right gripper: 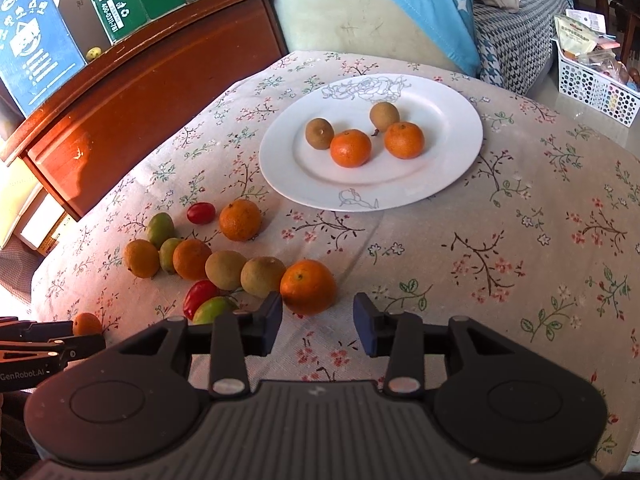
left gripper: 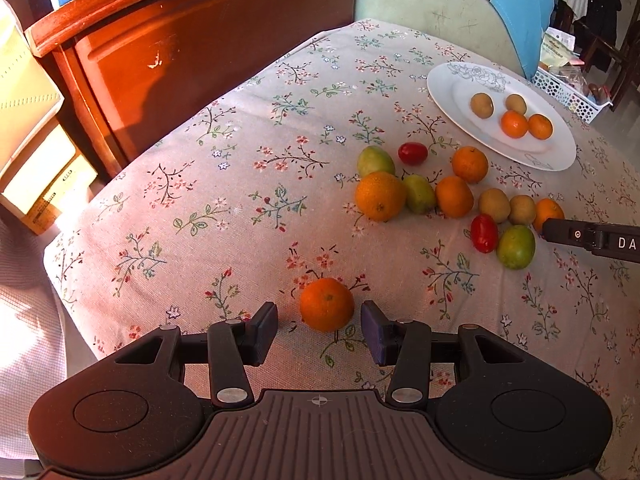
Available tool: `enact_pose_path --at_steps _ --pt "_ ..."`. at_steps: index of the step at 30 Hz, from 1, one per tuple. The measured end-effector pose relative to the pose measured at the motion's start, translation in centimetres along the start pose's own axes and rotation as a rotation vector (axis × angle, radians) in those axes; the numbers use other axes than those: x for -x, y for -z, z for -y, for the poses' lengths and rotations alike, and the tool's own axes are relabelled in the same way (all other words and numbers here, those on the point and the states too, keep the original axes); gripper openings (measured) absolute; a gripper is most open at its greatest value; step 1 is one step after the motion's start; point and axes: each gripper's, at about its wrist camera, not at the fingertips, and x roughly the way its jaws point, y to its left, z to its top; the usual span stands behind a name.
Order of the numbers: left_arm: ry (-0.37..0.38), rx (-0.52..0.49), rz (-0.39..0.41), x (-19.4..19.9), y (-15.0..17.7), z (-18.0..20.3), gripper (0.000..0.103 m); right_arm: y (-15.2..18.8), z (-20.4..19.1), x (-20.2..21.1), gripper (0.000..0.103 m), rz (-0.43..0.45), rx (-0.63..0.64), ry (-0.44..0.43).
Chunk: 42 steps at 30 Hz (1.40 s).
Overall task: Organize fruits
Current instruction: 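Close the right tool on an orange while the left tool closes on another orange, then carry the orange onto the plate with the right tool while the left tool places its orange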
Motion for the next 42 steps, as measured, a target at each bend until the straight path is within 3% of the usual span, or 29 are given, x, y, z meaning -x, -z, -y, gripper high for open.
enact_pose_path --at_steps 11,14,17,31,42 --pt "-0.005 -0.02 0.033 -0.3 0.0 0.4 0.04 0.1 -0.5 -0.4 0.042 0.03 0.048 0.016" --pt "0.006 -0.026 0.041 -0.3 0.0 0.5 0.03 0.1 -0.6 -0.5 0.042 0.037 0.063 0.022" --pt "0.007 -0.027 0.045 -0.3 0.0 0.5 0.027 0.2 -0.8 -0.6 0.031 0.042 0.082 0.014" --pt "0.047 0.031 0.115 0.9 -0.9 0.6 0.026 -0.1 -1.0 0.7 0.031 0.076 0.059 -0.008" --pt "0.113 0.018 0.161 1.7 -2.8 3.5 0.026 -0.8 -1.1 1.8 0.031 0.093 0.041 -0.05"
